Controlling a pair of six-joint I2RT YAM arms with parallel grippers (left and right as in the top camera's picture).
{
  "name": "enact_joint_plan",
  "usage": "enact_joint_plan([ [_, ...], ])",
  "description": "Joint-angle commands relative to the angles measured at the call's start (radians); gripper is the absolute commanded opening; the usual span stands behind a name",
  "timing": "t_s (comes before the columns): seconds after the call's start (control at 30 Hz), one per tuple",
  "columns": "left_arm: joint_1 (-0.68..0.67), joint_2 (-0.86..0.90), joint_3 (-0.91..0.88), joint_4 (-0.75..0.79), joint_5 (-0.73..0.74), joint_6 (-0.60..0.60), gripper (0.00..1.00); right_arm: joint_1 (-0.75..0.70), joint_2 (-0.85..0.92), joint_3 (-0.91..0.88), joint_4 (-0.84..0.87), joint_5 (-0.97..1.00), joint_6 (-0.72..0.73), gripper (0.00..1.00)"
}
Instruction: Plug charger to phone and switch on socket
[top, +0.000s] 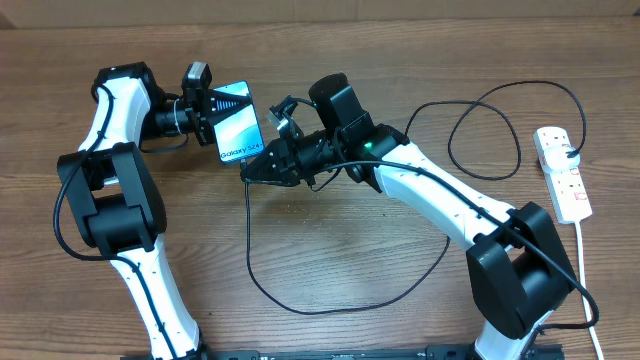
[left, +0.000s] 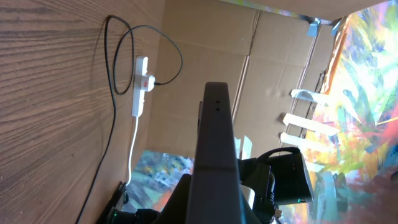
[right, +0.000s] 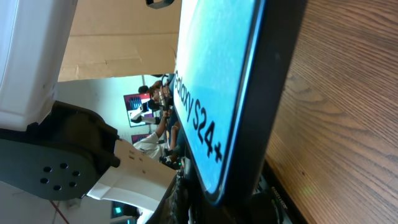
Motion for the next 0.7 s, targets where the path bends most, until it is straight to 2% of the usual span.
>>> enact_joint_plan([
  [0.0,-0.006,-0.017,0.016,-0.007,0.028,0.003,0.04,-0.02,-0.01,-0.002,0.006,0.017,-0.006,0.04],
  [0.67,-0.006,-0.017,0.016,-0.006,0.028,0.002,0.04,-0.031,-0.01,-0.002,-0.012,-0.011,-0.006,0.04],
])
